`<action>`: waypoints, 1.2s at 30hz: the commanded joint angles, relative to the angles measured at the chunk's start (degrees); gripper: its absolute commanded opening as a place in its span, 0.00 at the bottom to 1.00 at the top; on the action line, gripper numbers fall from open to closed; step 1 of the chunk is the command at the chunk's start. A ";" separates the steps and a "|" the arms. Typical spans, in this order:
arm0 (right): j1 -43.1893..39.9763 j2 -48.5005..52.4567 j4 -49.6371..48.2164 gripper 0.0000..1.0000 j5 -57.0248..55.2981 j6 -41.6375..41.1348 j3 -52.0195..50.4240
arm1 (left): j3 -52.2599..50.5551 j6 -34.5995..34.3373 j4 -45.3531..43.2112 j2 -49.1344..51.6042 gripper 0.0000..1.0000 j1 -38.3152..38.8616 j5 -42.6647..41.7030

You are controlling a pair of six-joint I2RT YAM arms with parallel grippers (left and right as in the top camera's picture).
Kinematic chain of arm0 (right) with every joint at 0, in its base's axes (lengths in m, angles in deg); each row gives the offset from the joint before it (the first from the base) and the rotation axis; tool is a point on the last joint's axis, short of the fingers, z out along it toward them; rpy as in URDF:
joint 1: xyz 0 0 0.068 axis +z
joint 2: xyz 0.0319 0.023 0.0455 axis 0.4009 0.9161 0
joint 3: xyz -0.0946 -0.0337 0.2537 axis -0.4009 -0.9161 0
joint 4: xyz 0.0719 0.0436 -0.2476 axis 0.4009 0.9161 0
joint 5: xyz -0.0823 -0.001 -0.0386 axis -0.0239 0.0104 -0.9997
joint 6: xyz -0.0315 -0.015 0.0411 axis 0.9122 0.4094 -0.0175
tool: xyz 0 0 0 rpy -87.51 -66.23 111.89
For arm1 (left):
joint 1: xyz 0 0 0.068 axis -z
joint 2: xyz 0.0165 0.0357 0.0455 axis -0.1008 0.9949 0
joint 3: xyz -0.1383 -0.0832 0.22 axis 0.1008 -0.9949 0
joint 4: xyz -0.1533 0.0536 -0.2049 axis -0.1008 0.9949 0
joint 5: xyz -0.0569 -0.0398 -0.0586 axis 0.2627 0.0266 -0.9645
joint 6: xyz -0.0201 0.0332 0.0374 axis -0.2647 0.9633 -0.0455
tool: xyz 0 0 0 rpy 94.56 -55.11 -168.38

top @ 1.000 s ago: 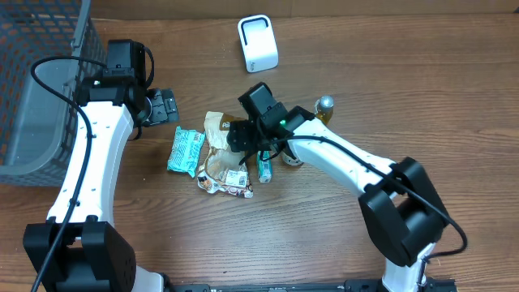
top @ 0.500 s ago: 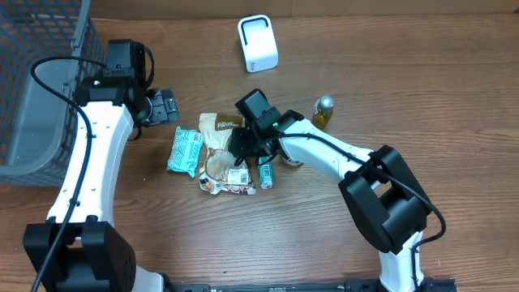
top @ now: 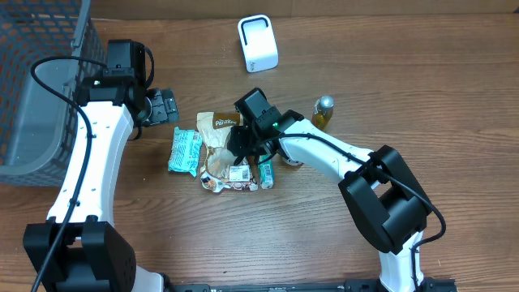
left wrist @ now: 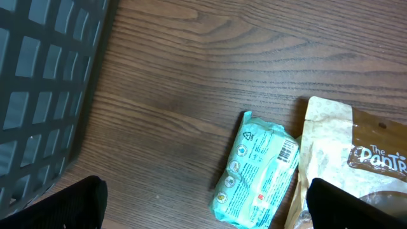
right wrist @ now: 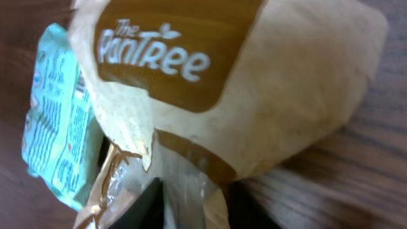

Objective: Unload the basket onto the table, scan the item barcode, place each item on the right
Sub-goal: 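Close the right gripper on the PanTree bag, then lift the PanTree bag and present it to the white scanner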

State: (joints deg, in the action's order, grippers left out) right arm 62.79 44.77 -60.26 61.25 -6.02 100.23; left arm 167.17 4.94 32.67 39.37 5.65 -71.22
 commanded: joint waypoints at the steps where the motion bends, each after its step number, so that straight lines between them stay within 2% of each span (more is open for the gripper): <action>1: 0.26 0.37 2.10 0.25 0.66 -7.45 -0.11 | 1.07 0.83 0.15 0.09 1.00 -0.22 0.52; 5: 0.09 0.35 2.95 0.25 8.24 -15.15 -0.11 | 1.07 0.83 0.15 0.09 0.99 -0.22 0.52; 9: 0.02 0.35 1.14 0.37 15.54 -20.33 -0.07 | 1.07 0.83 0.15 0.09 1.00 -0.22 0.52; 10: -0.04 0.35 0.24 0.45 14.08 -19.69 -0.07 | 1.07 0.83 0.15 0.09 1.00 -0.22 0.52; 12: -0.37 0.35 0.24 0.47 9.46 -19.61 -0.07 | 1.07 0.83 0.15 0.09 0.99 -0.22 0.52; 16: -0.59 0.37 -0.37 0.41 3.08 -13.68 -0.07 | 1.07 0.83 0.15 0.09 1.00 -0.22 0.52; 21: 0.35 0.46 -0.07 0.29 3.06 -13.11 -0.13 | 1.07 0.85 0.15 0.09 0.99 -0.22 0.52; 25: 0.74 0.48 -2.45 0.11 3.08 -12.11 -0.13 | 1.07 0.83 0.15 0.09 1.00 -0.22 0.52; 26: 0.39 0.20 -2.69 0.04 4.07 -12.11 0.09 | 1.07 0.83 0.15 0.09 1.00 -0.22 0.52; 30: -2.75 -2.49 -2.73 0.04 12.26 -12.00 2.60 | 1.07 0.83 0.15 0.09 0.99 -0.22 0.52; 36: -7.72 -9.25 -2.80 0.04 16.68 -2.60 9.25 | 1.09 0.83 0.15 0.09 0.99 -0.22 0.52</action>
State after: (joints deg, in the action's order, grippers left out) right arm 57.61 43.55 -62.18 74.04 -15.11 103.53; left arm 167.17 4.94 32.67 39.37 5.65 -71.22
